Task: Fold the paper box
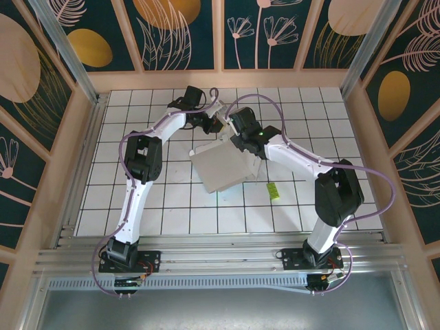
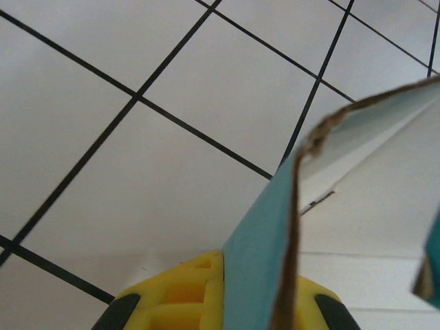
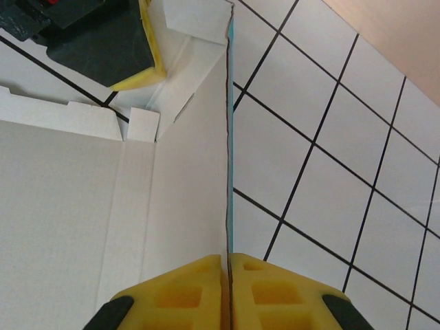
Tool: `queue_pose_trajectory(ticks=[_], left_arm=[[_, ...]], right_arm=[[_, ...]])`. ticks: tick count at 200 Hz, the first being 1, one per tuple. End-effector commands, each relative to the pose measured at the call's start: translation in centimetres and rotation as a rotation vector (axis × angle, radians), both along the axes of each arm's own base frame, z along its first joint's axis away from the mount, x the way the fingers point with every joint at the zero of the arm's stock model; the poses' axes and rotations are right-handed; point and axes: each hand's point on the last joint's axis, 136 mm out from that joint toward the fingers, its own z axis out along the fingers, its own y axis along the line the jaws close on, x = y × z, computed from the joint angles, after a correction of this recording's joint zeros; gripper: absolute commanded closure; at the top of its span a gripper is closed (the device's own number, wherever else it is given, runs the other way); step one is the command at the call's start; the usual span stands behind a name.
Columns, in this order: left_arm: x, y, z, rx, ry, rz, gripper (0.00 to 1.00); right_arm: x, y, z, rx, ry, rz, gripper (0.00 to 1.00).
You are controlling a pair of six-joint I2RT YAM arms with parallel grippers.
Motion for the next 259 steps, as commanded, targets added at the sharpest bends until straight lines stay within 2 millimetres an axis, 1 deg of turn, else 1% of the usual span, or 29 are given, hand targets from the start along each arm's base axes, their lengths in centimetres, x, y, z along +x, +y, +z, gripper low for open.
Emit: queue_pose_trajectory(ticks=[1, 25, 70, 85, 113, 136, 143, 160, 187, 212, 238, 259], left_arm=[[-1.8, -1.2, 3.1, -0.085, 0.08, 0.002, 0.97], [-2.2, -1.1, 3.2, -0.096, 0.096, 0.041, 0.9], [-3.0, -1.2, 5.8, -0.181, 0.077, 0.061, 0.82], [-2.3, -1.1, 6.3, -0.19, 0.048, 0.094, 0.81], [-0.1, -0.5, 5.7, -0.128, -0.016, 0.163, 0.81], [0.9, -0.5, 4.8, -0.082, -0.033, 0.153, 0.83], [1.1, -0.5, 4.3, -0.065, -0.026, 0.153, 0.83], [1.5, -0.4, 3.8, -0.041, -0.026, 0.149, 0.82], [1.3, -0.5, 4.1, -0.047, -0.035, 0.14, 0.79], [0.7, -0.3, 4.7, -0.049, -0.041, 0.134, 0.78], [0.1, 0.8, 4.6, -0.001, -0.058, 0.157, 0.74], [-0.2, 2.1, 3.5, 0.063, -0.054, 0.169, 0.67]], right_arm=[[0.1, 0.3, 0.0, -0.02, -0.035, 0.033, 0.9], [0.0, 0.7, -0.3, -0.008, -0.027, 0.08, 0.91], [0.2, 0.8, -1.2, -0.01, -0.004, 0.111, 0.91], [0.0, 1.1, -1.4, -0.002, 0.004, 0.134, 0.91], [-0.8, 1.4, -1.6, 0.014, 0.006, 0.185, 0.91], [-1.7, 1.4, -2.3, 0.016, 0.028, 0.233, 0.9], [-1.9, 1.3, -2.6, 0.012, 0.036, 0.242, 0.9], [-1.8, 0.8, -3.4, -0.019, 0.04, 0.236, 0.9], [-1.1, -0.1, -4.4, -0.067, 0.031, 0.212, 0.9], [-0.6, -0.8, -4.6, -0.073, 0.021, 0.194, 0.9], [-0.4, -1.3, -4.9, -0.058, 0.024, 0.185, 0.9], [-0.6, -1.5, -5.1, -0.022, 0.027, 0.187, 0.9]])
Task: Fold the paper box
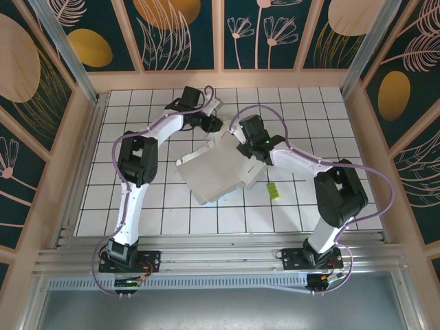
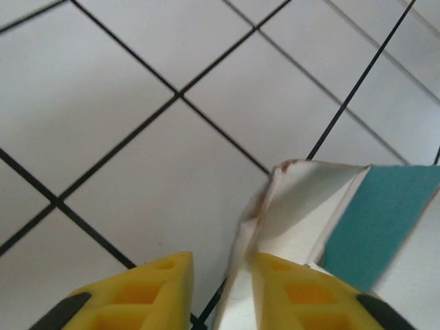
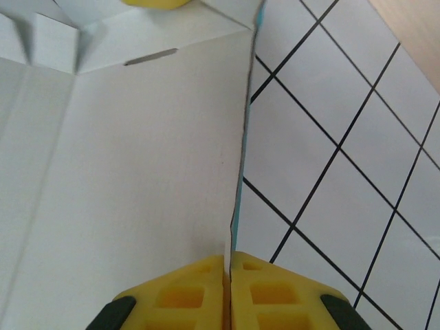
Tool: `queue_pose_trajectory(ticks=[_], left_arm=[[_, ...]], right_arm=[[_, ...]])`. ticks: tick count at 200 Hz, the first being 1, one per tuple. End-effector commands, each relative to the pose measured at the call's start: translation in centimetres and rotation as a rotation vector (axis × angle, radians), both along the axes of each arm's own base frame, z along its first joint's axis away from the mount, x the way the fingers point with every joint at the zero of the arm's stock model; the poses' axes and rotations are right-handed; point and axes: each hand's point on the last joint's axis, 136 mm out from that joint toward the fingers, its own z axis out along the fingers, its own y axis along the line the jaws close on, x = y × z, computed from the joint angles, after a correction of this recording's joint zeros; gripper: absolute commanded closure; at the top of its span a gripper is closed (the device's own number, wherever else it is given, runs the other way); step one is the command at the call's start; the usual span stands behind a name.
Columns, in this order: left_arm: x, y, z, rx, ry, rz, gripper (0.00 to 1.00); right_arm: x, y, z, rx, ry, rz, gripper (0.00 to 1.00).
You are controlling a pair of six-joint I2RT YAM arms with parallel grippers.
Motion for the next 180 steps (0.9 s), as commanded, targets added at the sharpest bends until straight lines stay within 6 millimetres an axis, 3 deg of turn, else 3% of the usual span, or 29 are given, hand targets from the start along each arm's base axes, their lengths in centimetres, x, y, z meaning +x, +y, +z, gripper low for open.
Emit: queue_pose_trajectory(ticks=[1, 28, 66, 71, 112, 154, 180], left_arm=[[-0.4, 0.8, 2.4, 0.047, -0.062, -0.007, 0.67], [-0.8, 2.4, 0.2, 0.122, 0.009, -0.009, 0.62], [-2.4, 3.0, -1.4, 0.143, 0.087, -0.048, 0.61], [-2.6, 3.1, -1.5, 0.147, 0.094, -0.05, 0.6], [-3.5, 3.9, -3.8, 0.192, 0.161, -0.038, 0.56], [-4.1, 2.8, -2.4, 0.1, 0.171, -0.057, 0.69], [-4.7, 2.1, -1.1, 0.028, 0.16, -0.068, 0.78]], right_arm=[[-0.3, 0.1, -0.7, 0.03, 0.015, 0.029, 0.9], [-0.3, -0.1, -1.4, 0.054, 0.03, 0.037, 0.9], [0.2, 0.5, -2.5, 0.071, 0.056, 0.045, 0.89], [0.8, -0.5, -2.6, 0.074, 0.057, 0.02, 0.89], [1.2, -0.5, -3.7, 0.075, 0.079, 0.016, 0.89], [1.3, -0.8, -4.4, 0.061, 0.082, 0.001, 0.89], [1.7, -0.9, -3.7, 0.069, 0.051, -0.018, 0.89]])
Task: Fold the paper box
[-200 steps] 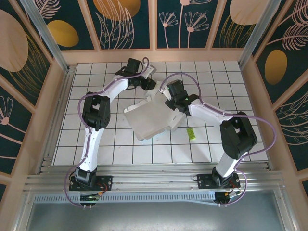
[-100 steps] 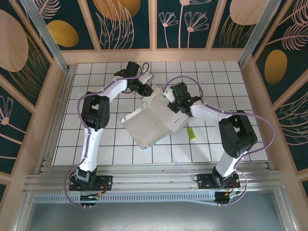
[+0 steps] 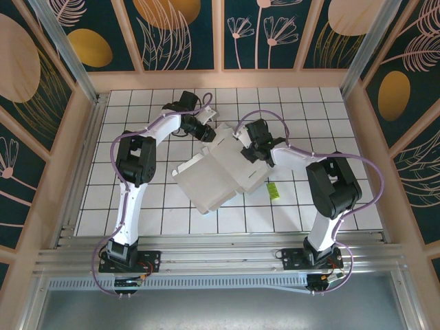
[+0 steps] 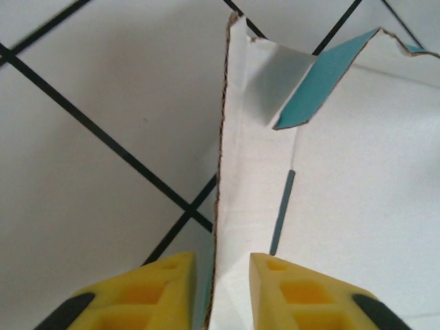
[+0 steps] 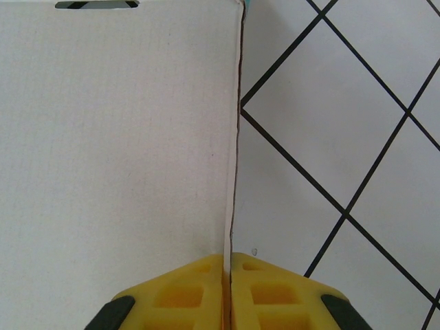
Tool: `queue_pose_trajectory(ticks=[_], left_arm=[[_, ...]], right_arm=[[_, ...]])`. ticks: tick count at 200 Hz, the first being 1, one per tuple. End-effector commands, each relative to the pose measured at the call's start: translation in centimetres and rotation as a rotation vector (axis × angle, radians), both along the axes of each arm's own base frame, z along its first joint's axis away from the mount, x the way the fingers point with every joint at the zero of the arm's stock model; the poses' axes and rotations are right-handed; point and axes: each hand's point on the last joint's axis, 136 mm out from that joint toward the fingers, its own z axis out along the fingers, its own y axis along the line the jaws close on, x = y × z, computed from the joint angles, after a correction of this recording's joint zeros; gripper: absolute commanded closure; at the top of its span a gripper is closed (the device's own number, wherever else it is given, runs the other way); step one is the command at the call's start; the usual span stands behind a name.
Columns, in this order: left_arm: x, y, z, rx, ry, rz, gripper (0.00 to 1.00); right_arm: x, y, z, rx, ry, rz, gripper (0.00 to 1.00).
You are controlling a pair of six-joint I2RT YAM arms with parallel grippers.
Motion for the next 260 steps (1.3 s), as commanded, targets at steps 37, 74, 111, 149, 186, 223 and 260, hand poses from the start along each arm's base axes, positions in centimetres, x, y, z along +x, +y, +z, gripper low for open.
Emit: queue_pose_trajectory(ticks=[37, 74, 111, 149, 186, 223, 260], left_arm=[[-0.9, -0.3, 2.2, -0.086, -0.025, 0.025, 0.91], [-1.0, -0.8, 4.4, -0.176, -0.095, 0.042, 0.96], [-2.0, -1.4, 7.5, -0.297, -0.203, 0.021, 0.95], [-3.2, -1.8, 7.2, -0.367, -0.156, 0.011, 0.86], [-4.0, -1.4, 5.8, -0.362, -0.124, 0.038, 0.83], [-4.9, -1.3, 5.0, -0.373, -0.088, 0.043, 0.81], [-6.2, -1.2, 3.6, -0.397, -0.032, 0.063, 0.81]], right_arm=[[1.5, 0.4, 3.8, 0.009, -0.152, -0.031, 0.89], [1.9, 0.5, 6.8, -0.095, -0.3, -0.029, 0.9], [2.1, 0.5, 9.2, -0.232, -0.477, -0.001, 0.9], [2.0, 0.9, 10.3, -0.328, -0.596, 0.029, 0.9], [1.8, 1.2, 10.8, -0.426, -0.697, 0.061, 0.9], [1.2, 1.7, 11.2, -0.463, -0.752, 0.084, 0.9], [-0.1, 2.0, 9.1, -0.516, -0.76, 0.131, 0.9]])
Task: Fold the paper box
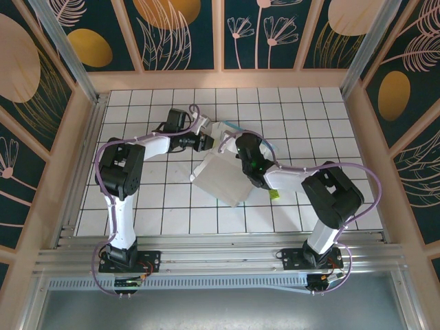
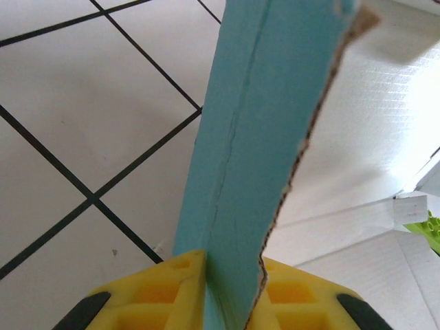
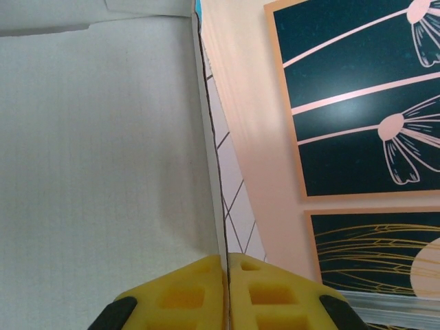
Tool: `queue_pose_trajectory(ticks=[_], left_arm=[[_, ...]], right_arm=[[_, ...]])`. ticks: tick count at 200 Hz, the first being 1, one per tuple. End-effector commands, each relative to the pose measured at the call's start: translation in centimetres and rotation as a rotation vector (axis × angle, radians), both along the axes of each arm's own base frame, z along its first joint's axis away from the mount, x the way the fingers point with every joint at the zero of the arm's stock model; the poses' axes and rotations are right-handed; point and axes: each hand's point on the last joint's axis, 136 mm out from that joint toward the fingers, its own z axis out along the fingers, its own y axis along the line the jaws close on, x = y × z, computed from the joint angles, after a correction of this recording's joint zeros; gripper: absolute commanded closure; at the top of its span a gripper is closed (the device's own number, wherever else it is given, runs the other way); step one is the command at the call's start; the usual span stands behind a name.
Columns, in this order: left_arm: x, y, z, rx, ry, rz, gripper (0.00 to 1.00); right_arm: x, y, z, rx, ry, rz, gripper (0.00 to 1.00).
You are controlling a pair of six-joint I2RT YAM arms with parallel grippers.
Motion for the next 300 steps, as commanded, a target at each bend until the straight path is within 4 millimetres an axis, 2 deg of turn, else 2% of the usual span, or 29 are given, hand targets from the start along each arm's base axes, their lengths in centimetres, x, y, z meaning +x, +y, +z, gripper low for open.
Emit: queue_pose_trajectory(ticks=[1, 30, 67, 88, 120, 133, 177, 179, 184, 213, 231, 252, 257, 259, 270, 275, 300], left_arm=[[-1.7, -0.6, 0.8, -0.066, 0.034, -0.032, 0.81], [-2.9, -0.3, -0.1, -0.077, 0.06, -0.016, 0.81], [-3.4, 0.3, -0.1, -0.066, 0.05, 0.011, 0.79], [-3.7, 0.6, 0.8, -0.067, 0.011, 0.022, 0.74], [-4.4, 1.1, 1.9, -0.067, -0.034, 0.023, 0.58], [-4.7, 1.3, 2.1, -0.063, -0.044, 0.029, 0.56], [-5.9, 2.2, 5.7, -0.116, -0.159, 0.068, 0.55], [-6.0, 2.3, 6.6, -0.122, -0.181, 0.072, 0.55], [-6.0, 2.5, 7.3, -0.12, -0.207, 0.086, 0.55], [-4.4, 5.4, 9.0, -0.027, -0.31, 0.237, 0.57], [-2.5, 8.2, 8.3, 0.103, -0.347, 0.343, 0.58], [-0.2, 10.7, 5.8, 0.3, -0.352, 0.392, 0.61], [-0.2, 11.0, 4.6, 0.344, -0.341, 0.375, 0.62], [0.4, 11.0, 5.1, 0.35, -0.357, 0.374, 0.62], [1.0, 10.9, 4.6, 0.398, -0.371, 0.333, 0.62], [1.2, 10.8, 3.3, 0.423, -0.357, 0.31, 0.62], [1.7, 9.5, 2.0, 0.44, -0.357, 0.195, 0.62]], right_arm=[[-0.5, 0.3, 1.3, 0.01, -0.097, -0.001, 0.9], [-1.5, 0.2, 0.2, -0.005, -0.103, 0.007, 0.9], [-3.0, 0.4, -0.2, -0.024, -0.135, 0.039, 0.9], [-3.7, 0.2, -0.5, -0.04, -0.158, 0.041, 0.89], [-4.9, 0.1, -0.4, -0.065, -0.206, 0.052, 0.89], [-5.2, 0.2, -0.2, -0.073, -0.225, 0.062, 0.89], [-5.8, 0.5, -0.8, -0.09, -0.219, 0.081, 0.89], [-5.8, 0.5, -0.8, -0.089, -0.219, 0.082, 0.89], [-5.8, 0.5, -0.8, -0.09, -0.217, 0.081, 0.89], [-5.8, 0.6, -0.8, -0.081, -0.214, 0.084, 0.88], [-5.8, 0.6, -0.8, -0.078, -0.213, 0.084, 0.88], [-5.7, 0.7, -0.7, -0.073, -0.215, 0.087, 0.88], [-5.7, 0.8, -0.5, -0.07, -0.218, 0.085, 0.88], [-5.7, 0.8, -0.5, -0.069, -0.218, 0.085, 0.88], [-5.6, 0.9, -0.4, -0.065, -0.222, 0.087, 0.88], [-5.6, 0.9, -0.3, -0.065, -0.223, 0.088, 0.88], [-5.5, 1.1, 0.0, -0.06, -0.228, 0.09, 0.88]])
